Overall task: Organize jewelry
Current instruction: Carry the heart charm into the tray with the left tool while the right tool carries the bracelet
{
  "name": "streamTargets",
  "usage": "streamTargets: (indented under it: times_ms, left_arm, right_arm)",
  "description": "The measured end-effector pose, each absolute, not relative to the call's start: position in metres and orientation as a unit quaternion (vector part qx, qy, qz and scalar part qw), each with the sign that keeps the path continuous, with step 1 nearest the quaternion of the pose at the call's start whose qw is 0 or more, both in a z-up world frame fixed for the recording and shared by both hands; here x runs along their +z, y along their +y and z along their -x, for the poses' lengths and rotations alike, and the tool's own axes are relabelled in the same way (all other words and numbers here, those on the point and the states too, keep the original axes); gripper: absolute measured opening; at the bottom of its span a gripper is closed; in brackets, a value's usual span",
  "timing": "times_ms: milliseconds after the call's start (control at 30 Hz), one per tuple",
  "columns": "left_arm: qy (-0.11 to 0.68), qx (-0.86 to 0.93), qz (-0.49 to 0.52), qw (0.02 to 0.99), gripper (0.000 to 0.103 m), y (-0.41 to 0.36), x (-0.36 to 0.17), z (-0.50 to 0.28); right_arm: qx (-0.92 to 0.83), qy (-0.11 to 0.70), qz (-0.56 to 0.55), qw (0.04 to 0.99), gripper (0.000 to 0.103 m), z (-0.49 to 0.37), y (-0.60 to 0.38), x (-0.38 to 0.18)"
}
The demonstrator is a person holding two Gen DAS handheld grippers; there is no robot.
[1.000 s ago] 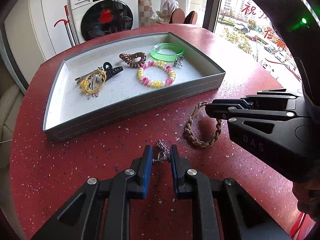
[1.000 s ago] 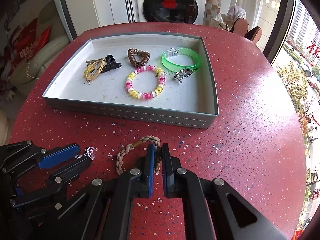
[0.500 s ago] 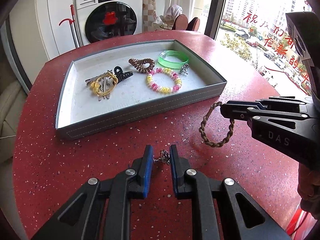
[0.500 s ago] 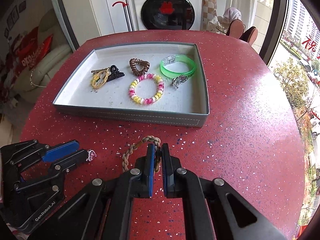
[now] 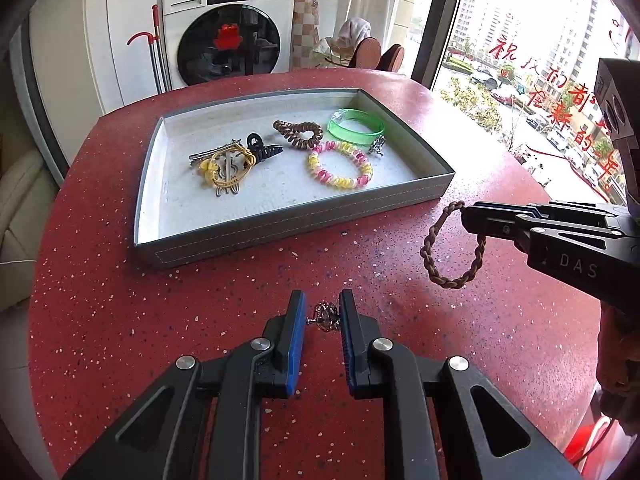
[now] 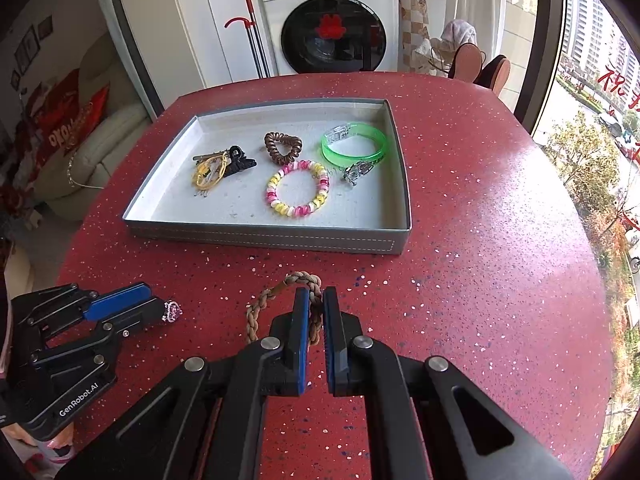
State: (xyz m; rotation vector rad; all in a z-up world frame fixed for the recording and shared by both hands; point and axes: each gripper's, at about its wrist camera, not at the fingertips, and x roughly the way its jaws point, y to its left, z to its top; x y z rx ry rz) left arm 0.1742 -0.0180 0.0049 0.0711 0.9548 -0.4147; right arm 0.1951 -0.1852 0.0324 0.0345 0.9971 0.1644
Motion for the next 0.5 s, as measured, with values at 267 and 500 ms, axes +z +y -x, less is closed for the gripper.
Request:
streamTargets:
  times_ms: [267,500]
  left_arm:
    - [0.462,-0.183,-0.018,0.867,0.035,0.002,0.006,-0.173]
    - [0.467,-0.181,-0.003,0.866,0.035,0.011,0.003,-0.171]
  right_arm:
    - [0.085,0.474,-0.03,0.876,0.007,-0.191,-0.188,0.033]
    - [0.084,0.477,-0.036,0.874,0.007,-0.187,-0.189,0.031]
